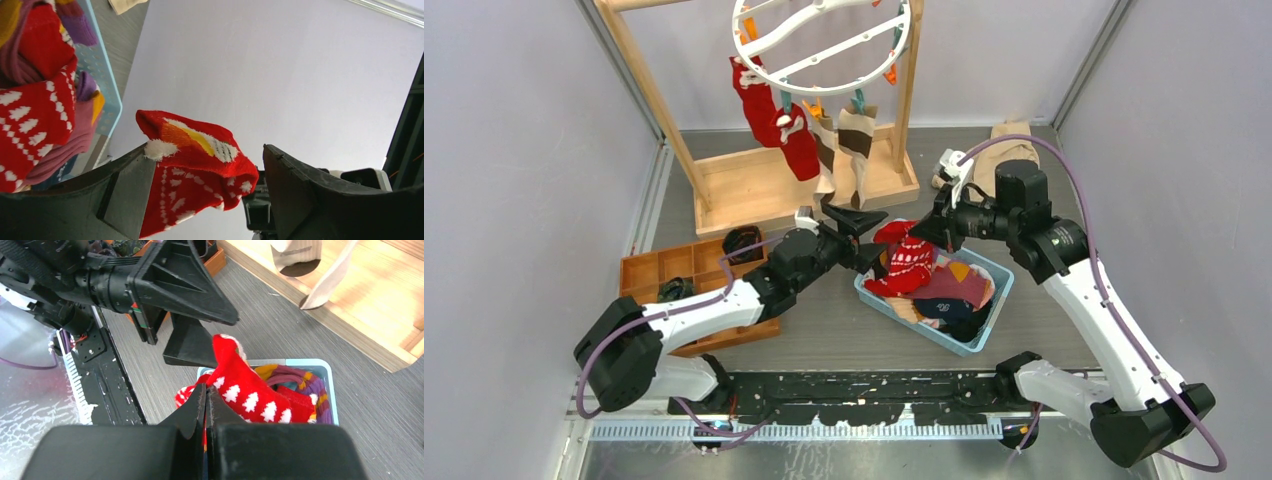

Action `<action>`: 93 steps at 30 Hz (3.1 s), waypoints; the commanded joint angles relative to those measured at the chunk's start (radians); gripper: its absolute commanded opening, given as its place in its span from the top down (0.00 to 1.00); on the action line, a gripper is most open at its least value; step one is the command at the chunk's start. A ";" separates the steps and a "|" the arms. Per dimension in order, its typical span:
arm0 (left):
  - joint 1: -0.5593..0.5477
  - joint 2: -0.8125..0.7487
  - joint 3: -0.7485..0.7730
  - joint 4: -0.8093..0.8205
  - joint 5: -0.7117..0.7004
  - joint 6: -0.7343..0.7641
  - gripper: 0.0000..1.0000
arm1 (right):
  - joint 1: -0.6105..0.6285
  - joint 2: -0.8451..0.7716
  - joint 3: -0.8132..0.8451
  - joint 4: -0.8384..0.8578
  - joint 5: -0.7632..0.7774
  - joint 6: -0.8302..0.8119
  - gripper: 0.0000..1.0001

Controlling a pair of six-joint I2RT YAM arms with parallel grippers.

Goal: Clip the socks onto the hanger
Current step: Pick up the sock from the bin.

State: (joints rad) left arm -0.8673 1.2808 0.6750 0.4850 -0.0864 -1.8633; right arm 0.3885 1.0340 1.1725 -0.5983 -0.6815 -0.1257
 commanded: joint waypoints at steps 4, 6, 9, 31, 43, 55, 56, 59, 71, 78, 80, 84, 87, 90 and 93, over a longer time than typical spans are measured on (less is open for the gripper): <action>-0.010 0.042 0.073 0.115 -0.012 -0.045 0.25 | 0.045 -0.025 0.021 0.011 0.003 -0.070 0.99; -0.010 0.048 0.082 0.115 -0.013 -0.034 0.27 | 0.051 -0.032 0.020 0.004 0.001 -0.081 0.99; -0.010 0.053 0.080 0.114 -0.019 -0.028 0.33 | 0.059 -0.043 0.018 -0.011 -0.006 -0.103 0.99; 0.038 -0.006 0.085 0.144 0.094 0.706 1.00 | 0.069 -0.142 -0.051 -0.134 -0.056 -0.194 0.62; 0.039 -0.320 0.309 -0.675 0.642 2.292 1.00 | 0.041 -0.141 -0.098 0.114 -0.230 -0.094 0.00; 0.039 -0.338 0.309 -0.577 0.818 2.367 1.00 | 0.087 -0.111 -0.086 0.228 -0.415 -0.257 0.02; 0.039 -0.341 0.299 -0.553 0.818 2.354 1.00 | 0.097 -0.110 -0.091 0.229 -0.415 -0.257 0.03; 0.039 -0.352 0.271 -0.491 0.824 2.311 1.00 | 0.116 -0.115 -0.105 0.228 -0.399 -0.256 0.08; 0.039 -0.349 0.192 -0.267 0.829 2.164 1.00 | 0.131 -0.109 -0.096 0.298 -0.367 -0.203 0.81; 0.039 -0.387 0.122 -0.162 0.773 2.024 0.80 | 0.131 -0.117 -0.070 0.175 -0.333 -0.301 0.97; 0.039 -0.411 0.108 -0.159 0.746 1.981 0.68 | 0.129 -0.117 -0.050 0.107 -0.326 -0.360 0.98; 0.039 -0.458 0.107 -0.192 0.668 1.895 0.51 | 0.126 -0.112 -0.025 0.024 -0.313 -0.421 0.98; 0.039 -0.459 0.131 -0.222 0.667 1.869 0.49 | 0.123 -0.109 -0.019 0.019 -0.305 -0.429 0.99; 0.037 -0.445 0.135 -0.196 0.691 1.827 0.48 | 0.122 -0.102 -0.017 0.028 -0.305 -0.430 0.99; 0.026 -0.428 0.121 -0.138 0.705 1.817 0.49 | 0.122 -0.098 -0.014 0.035 -0.308 -0.430 0.99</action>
State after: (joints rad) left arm -0.8272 0.8375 0.7799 0.2485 0.6125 0.0063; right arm 0.5140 0.9302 1.1141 -0.5686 -0.9913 -0.5301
